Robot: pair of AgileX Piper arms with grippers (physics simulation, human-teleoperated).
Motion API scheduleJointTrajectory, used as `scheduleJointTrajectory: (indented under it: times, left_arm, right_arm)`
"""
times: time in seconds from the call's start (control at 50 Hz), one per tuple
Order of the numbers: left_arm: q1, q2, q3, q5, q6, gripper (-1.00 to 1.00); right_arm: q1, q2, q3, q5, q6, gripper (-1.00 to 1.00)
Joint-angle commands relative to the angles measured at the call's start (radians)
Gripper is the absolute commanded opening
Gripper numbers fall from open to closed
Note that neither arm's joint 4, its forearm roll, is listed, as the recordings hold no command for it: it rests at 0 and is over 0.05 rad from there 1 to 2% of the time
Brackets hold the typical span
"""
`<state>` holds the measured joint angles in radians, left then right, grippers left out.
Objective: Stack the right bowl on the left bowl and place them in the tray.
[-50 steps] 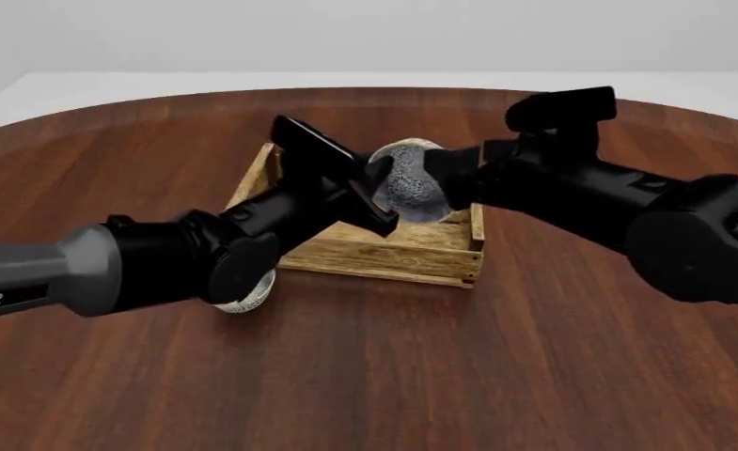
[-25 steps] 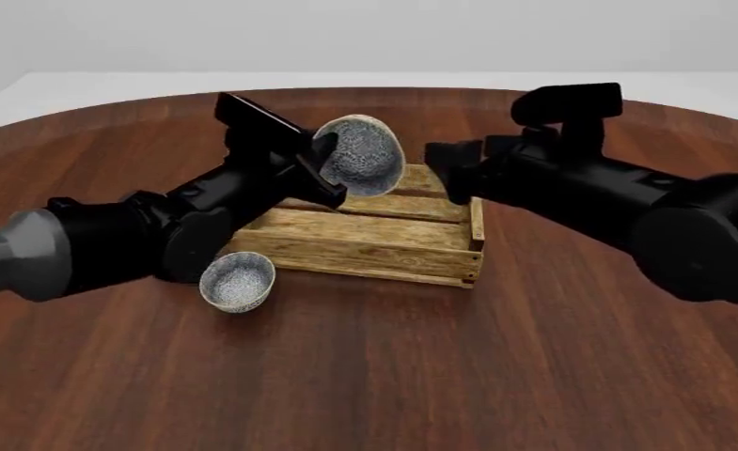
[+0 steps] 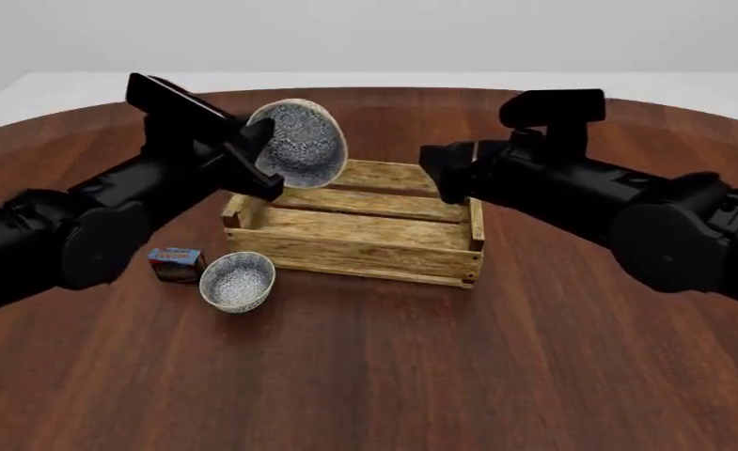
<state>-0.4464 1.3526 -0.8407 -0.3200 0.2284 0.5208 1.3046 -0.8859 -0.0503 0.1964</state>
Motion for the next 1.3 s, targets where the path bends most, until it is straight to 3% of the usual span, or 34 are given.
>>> scheduleJointTrajectory:
  times: [0.02,0.12,0.16,0.28,0.36,0.38,0.58,0.62,0.66,0.76,0.82,0.94,1.3]
  left_arm:
    - [0.035,-0.094,0.053,0.05,0.054,-1.0]
    - [0.049,-0.119,0.053,0.103,0.075,-1.0]
    - [0.031,-0.119,0.038,0.155,0.041,-1.0]
    - [0.047,-0.17,0.038,0.204,0.045,-1.0]
    - [0.091,-0.198,0.043,0.247,0.097,-1.0]
    - [0.065,-0.196,0.025,0.296,0.062,-1.0]
    - [0.089,-0.253,-0.009,0.45,0.086,-1.0]
    - [0.097,-0.246,-0.034,0.504,0.05,-1.0]
    - [0.1,-0.265,-0.029,0.518,0.075,-1.0]
    - [0.096,-0.234,-0.072,0.604,0.046,-1.0]
    - [0.137,-0.217,-0.083,0.616,0.066,-1.0]
    - [0.113,-0.142,-0.151,0.723,-0.013,-1.0]
    - [0.137,-0.089,-0.14,0.792,-0.029,-1.0]
  right_arm:
    - [-0.005,0.017,-0.004,-0.005,0.005,1.0]
    - [-0.005,0.023,-0.006,-0.007,0.008,1.0]
    - [-0.005,0.027,-0.006,-0.009,0.01,1.0]
    - [-0.007,0.033,-0.008,-0.01,0.013,1.0]
    - [-0.011,0.031,-0.009,-0.008,0.013,1.0]
    - [-0.012,0.03,-0.007,-0.008,0.013,1.0]
    - [-0.012,0.028,-0.007,-0.009,0.015,1.0]
    - [-0.01,0.028,-0.006,-0.009,0.015,1.0]
    - [-0.011,0.03,-0.007,-0.01,0.015,1.0]
    - [-0.008,0.036,-0.008,-0.012,0.017,1.0]
    - [-0.006,0.039,-0.007,-0.013,0.018,1.0]
    - [-0.003,0.034,-0.006,-0.011,0.016,1.0]
    - [-0.002,0.035,-0.005,-0.014,0.018,1.0]
